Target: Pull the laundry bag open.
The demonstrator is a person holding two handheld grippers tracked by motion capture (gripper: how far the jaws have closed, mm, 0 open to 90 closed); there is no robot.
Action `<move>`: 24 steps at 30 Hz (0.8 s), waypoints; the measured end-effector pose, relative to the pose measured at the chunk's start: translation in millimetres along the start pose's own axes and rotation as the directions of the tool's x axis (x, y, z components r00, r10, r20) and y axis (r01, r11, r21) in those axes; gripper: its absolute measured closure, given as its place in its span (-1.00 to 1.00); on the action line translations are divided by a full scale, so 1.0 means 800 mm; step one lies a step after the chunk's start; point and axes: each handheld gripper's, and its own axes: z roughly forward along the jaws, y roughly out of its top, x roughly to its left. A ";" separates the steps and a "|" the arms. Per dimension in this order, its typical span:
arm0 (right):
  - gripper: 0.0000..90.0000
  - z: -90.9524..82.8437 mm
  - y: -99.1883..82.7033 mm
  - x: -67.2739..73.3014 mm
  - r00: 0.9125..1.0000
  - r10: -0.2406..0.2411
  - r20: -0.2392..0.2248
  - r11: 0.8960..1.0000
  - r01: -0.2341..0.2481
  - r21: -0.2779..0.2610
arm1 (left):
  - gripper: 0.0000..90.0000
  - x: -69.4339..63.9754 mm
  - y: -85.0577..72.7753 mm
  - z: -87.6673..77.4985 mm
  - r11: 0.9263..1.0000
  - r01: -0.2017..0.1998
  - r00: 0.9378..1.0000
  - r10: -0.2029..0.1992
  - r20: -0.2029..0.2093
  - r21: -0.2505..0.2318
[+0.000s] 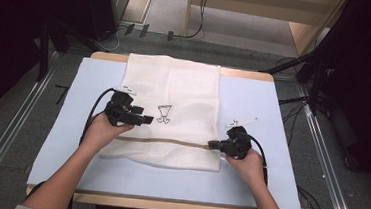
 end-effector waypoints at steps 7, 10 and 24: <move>1.00 -0.007 -0.004 0.005 0.998 -0.028 0.062 1.000 0.029 -0.010 | 0.09 -0.016 0.003 0.005 1.000 -0.003 0.998 0.003 0.058 -0.004; 1.00 -0.007 -0.005 0.005 0.996 -0.019 0.088 1.000 0.021 -0.021 | 0.32 -0.026 0.005 0.010 1.000 -0.021 0.997 0.020 0.080 0.002; 1.00 0.012 0.003 -0.002 0.999 -0.030 0.032 1.000 0.030 0.009 | 1.00 -0.082 0.008 0.046 0.995 -0.097 0.983 0.094 0.160 0.010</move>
